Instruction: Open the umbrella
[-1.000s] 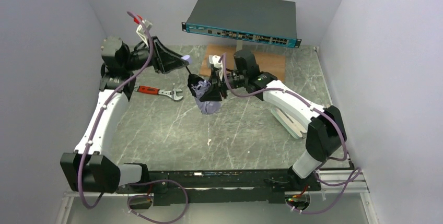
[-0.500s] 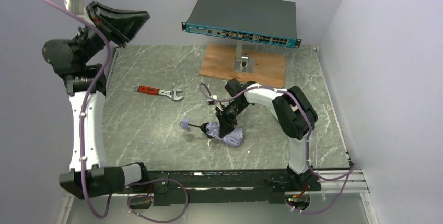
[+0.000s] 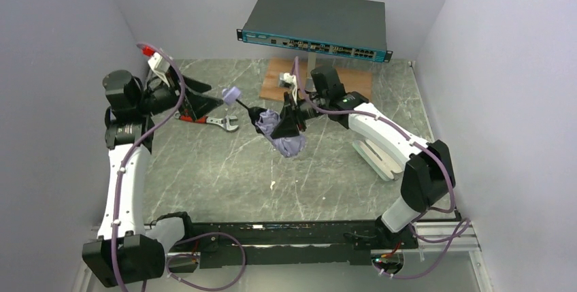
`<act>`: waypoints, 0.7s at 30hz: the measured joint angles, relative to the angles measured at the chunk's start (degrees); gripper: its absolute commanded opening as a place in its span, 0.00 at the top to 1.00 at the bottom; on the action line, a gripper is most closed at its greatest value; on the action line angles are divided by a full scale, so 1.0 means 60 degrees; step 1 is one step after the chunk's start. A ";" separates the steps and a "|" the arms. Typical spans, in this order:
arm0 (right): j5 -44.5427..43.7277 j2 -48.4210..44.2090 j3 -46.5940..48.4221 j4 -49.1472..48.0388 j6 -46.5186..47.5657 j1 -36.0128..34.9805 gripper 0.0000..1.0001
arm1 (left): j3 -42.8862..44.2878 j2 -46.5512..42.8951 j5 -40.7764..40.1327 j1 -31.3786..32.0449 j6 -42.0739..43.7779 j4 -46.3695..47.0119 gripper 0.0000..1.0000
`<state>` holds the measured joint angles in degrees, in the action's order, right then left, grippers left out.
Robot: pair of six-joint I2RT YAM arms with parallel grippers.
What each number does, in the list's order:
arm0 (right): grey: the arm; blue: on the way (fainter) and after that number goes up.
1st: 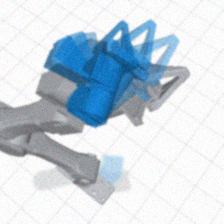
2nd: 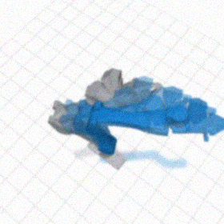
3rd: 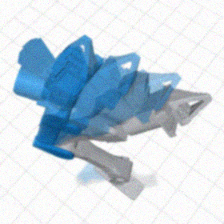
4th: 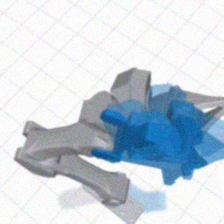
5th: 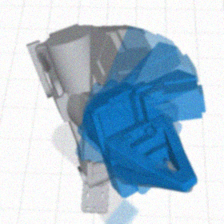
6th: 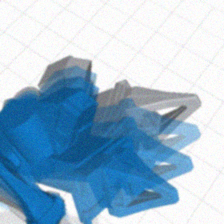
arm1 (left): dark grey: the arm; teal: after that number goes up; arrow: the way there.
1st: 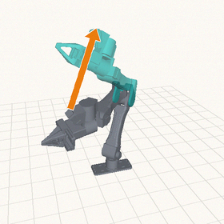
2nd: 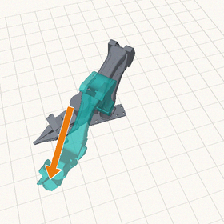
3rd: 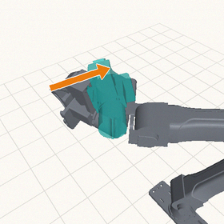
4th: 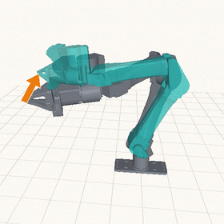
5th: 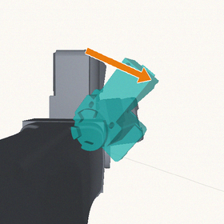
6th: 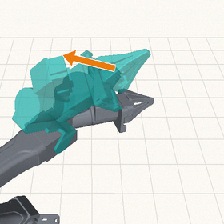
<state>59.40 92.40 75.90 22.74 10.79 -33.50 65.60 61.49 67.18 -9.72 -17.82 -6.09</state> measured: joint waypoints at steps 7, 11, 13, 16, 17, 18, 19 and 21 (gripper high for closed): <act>0.0634 -0.0109 0.0237 -0.2506 -0.3140 0.0007 1.00 | -0.0871 -0.0634 -0.0007 0.0004 -0.1366 0.1792 0.00; 0.0747 -0.0018 0.0401 -0.3566 -0.4379 0.0007 1.00 | -0.1260 -0.0510 -0.0237 0.0106 -0.3439 0.4448 0.00; 0.0790 0.0036 0.0401 -0.4302 -0.5129 0.0007 1.00 | -0.1388 -0.0317 -0.0481 0.0328 -0.4229 0.5399 0.00; 0.0801 0.0131 0.0433 -0.5271 -0.6094 -0.0011 1.00 | -0.1392 0.0015 -0.0962 0.0827 -0.4943 0.6175 0.00; 0.0809 0.0175 0.0488 -0.5479 -0.6328 -0.0044 1.00 | -0.1395 0.0120 -0.1155 0.0987 -0.5176 0.6433 0.00; 0.0812 0.0222 0.0572 -0.5676 -0.6510 -0.0073 1.00 | -0.1395 0.0219 -0.1330 0.1133 -0.5424 0.6688 0.00; 0.0812 0.0251 0.0641 -0.5785 -0.6626 -0.0091 1.00 | -0.1395 0.0302 -0.1508 0.1242 -0.5654 0.6914 0.02; 0.0801 0.0273 0.0718 -0.6022 -0.6827 -0.0153 1.00 | -0.1395 0.0419 -0.1869 0.1406 -0.6033 0.7187 0.10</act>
<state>64.20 94.04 80.20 -13.39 -30.17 -34.41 57.23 64.01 55.96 -1.28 -54.02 37.04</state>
